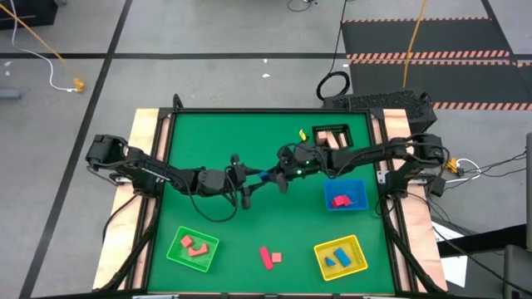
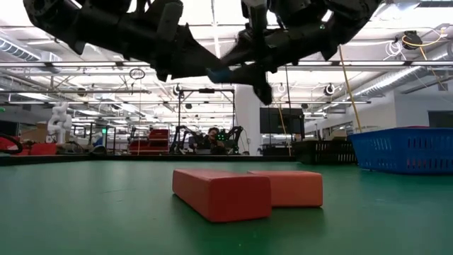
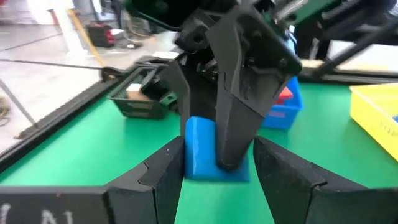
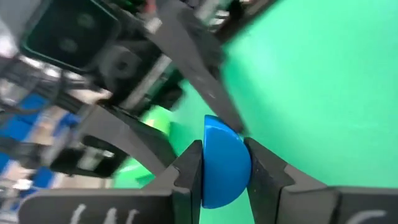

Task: Sort & place blocks by color
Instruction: Put the blue block into the yellow bin

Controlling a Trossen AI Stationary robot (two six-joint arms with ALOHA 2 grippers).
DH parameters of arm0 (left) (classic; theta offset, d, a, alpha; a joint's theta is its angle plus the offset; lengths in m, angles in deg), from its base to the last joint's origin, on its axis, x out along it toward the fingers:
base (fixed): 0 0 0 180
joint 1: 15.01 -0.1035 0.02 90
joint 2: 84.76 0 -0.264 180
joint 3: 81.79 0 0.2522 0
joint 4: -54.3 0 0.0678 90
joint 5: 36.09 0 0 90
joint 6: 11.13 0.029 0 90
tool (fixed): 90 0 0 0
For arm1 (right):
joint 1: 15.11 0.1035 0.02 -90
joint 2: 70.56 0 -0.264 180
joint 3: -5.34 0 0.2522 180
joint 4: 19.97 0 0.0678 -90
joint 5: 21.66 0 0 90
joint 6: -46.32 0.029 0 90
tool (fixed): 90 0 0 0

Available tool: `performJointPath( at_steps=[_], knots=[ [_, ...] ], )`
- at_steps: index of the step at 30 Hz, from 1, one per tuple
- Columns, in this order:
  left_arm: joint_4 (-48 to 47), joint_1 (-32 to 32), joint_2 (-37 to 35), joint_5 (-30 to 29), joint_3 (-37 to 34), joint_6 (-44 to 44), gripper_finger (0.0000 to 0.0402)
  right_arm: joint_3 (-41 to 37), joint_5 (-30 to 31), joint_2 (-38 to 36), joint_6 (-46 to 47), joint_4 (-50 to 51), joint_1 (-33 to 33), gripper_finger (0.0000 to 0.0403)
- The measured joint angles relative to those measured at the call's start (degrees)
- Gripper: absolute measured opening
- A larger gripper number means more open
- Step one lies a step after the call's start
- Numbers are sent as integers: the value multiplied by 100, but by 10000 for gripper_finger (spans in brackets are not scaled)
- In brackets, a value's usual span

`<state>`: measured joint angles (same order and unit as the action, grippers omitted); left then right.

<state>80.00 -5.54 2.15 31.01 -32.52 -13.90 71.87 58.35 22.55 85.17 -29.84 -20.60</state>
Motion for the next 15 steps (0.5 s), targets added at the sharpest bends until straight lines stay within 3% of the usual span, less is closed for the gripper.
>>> performJointPath(
  at_steps=[9,15],
  knots=[
    [-32,9,-4,-379,4,-81,191,-7,770,-1499,-89,2542,138,72],
    [-203,6,-4,-415,0,-76,191,-7,1001,-2303,901,3883,888,72]
  ],
)
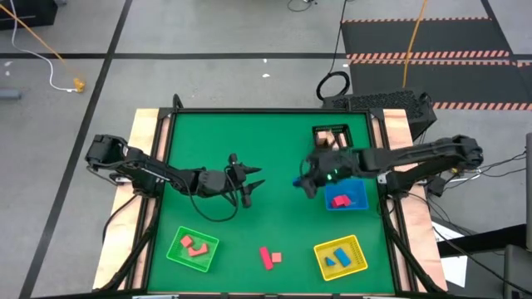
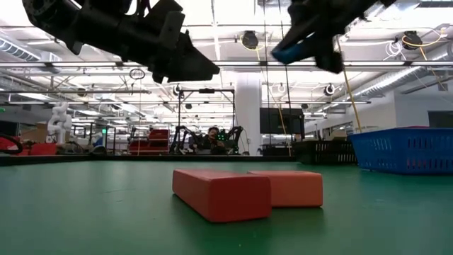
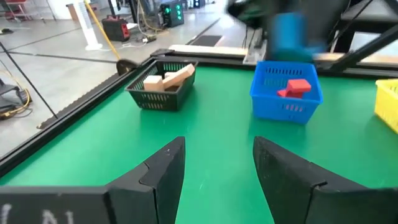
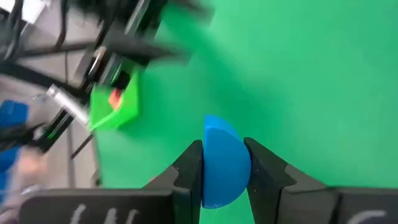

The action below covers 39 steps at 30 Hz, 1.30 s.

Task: Sort & place blocks by color
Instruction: Put the blue block into the yellow bin, then put the red block into the blue bin

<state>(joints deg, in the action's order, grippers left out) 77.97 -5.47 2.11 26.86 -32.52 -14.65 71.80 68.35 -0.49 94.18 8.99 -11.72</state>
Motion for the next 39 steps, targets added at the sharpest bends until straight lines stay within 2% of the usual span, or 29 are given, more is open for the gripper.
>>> performJointPath(
  at_steps=[13,19,24,27,32,39],
  knots=[
    [-911,-61,0,-7,-10,-297,191,0,-289,257,3597,285,2842,72],
    [-951,-61,0,-7,-13,-328,191,0,-349,485,4787,946,3460,72],
    [-947,-15,0,15,-13,-546,191,-4,-804,718,5212,1162,3581,77],
    [-1062,41,0,468,-15,-602,191,-4,-931,780,5192,1067,3574,126],
    [-1576,178,0,1743,-15,-202,191,-4,-932,728,5147,891,3574,211],
    [-1826,405,0,2815,-17,323,191,-2,-922,723,5196,438,3549,273]
  ],
)
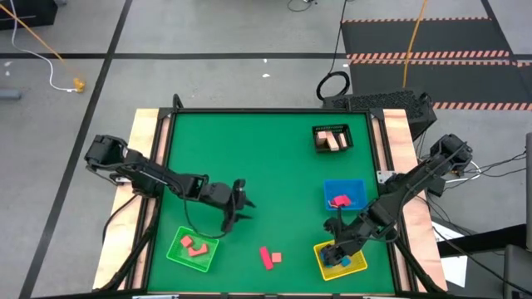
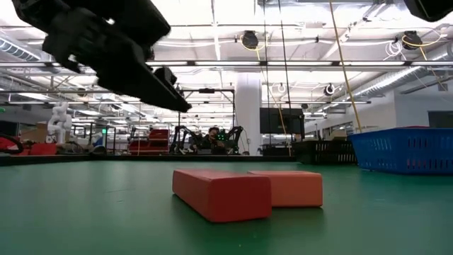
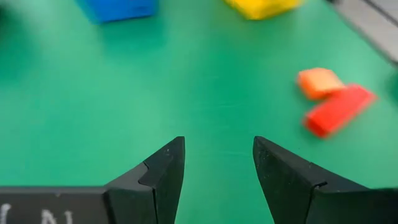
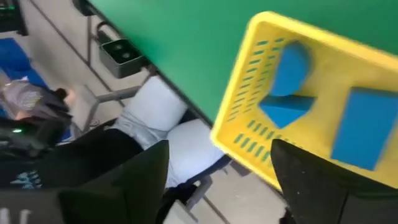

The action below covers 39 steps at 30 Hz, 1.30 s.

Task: Sort & place blocks by color
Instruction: Put the red block into the blue bin

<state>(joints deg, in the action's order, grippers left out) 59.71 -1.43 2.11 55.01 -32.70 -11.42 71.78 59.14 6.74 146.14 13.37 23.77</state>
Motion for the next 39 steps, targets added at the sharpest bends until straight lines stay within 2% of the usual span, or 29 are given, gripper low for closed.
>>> performJointPath(
  at_steps=[2,9,15,19,32,39],
  knots=[
    [27,118,0,237,0,238,191,0,4,0,3,-118,-14,280],
    [304,623,20,255,0,166,191,0,339,-2,-253,-560,-17,281],
    [920,1005,345,-31,29,187,191,0,344,-2,-634,-590,-99,281],
    [985,1138,771,-101,283,159,191,0,359,-2,-833,-658,-155,281],
    [445,1164,1897,185,1270,1122,191,0,353,-2,-1817,-822,-489,281],
    [466,958,2265,852,1570,1326,191,0,338,-2,-2223,-818,-639,281]
  ],
)
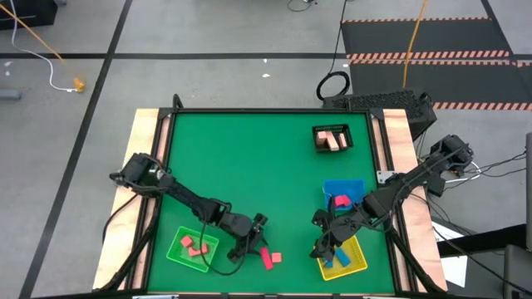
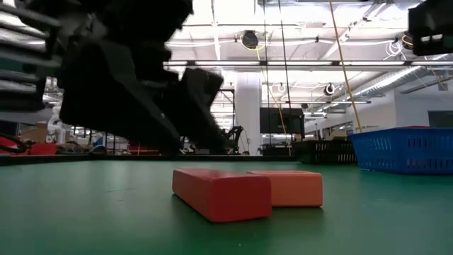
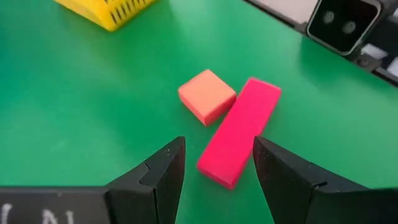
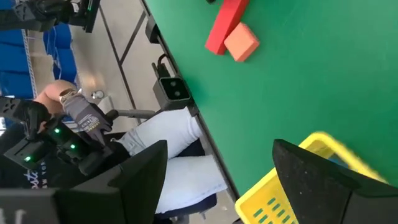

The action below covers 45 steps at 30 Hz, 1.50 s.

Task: Sort & place blocks by color
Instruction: Put the red block into the blue bin

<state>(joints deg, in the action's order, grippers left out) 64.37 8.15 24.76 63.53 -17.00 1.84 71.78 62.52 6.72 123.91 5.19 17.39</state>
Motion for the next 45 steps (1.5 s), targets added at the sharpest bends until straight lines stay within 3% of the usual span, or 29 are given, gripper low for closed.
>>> performJointPath(
  at_steps=[8,16,22,33,41,45],
  knots=[
    [8,-108,451,590,170,-279,191,0,-16,0,-420,4,-184,281],
    [66,-108,466,393,220,-42,191,0,3,-2,-656,10,-293,281],
    [-326,-106,449,382,224,-437,190,2,4,-2,-693,13,-294,281],
    [-596,-16,437,326,229,-666,117,0,4,-2,-803,15,-296,281],
    [-589,-3,393,340,215,-360,108,1,4,-2,-803,17,-294,281],
    [-724,8,232,330,201,-676,108,1,4,-2,-803,17,-294,281]
  ],
)
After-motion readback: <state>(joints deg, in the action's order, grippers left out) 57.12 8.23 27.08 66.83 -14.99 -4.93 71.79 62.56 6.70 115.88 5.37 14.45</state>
